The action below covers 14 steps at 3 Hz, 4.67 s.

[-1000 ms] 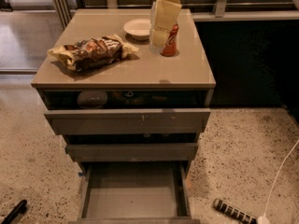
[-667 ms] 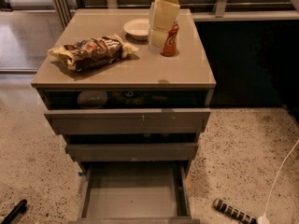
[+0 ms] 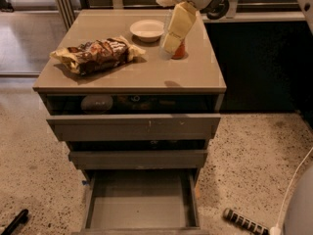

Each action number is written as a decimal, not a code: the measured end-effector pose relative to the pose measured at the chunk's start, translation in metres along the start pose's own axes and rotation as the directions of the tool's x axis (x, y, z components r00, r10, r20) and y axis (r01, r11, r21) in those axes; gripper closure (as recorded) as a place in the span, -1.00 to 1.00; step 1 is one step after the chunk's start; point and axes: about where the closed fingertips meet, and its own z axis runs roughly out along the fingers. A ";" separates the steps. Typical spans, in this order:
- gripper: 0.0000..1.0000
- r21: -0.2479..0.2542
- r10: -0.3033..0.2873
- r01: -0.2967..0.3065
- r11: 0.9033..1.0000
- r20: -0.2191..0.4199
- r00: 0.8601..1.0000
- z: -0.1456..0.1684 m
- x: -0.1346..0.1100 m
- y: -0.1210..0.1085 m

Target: Place brown chip bag into bottom drawer

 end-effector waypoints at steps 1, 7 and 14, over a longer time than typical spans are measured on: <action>-1.00 -0.066 0.017 -0.011 0.998 0.097 0.995 0.008 0.001 0.000; -1.00 -0.001 -0.077 0.077 0.997 0.075 0.994 0.069 -0.097 -0.065; -1.00 -0.185 -0.154 0.145 0.972 -0.033 0.988 0.211 -0.139 -0.028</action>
Offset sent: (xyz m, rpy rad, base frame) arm 0.0008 0.0030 -0.0058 0.0731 0.0505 0.0353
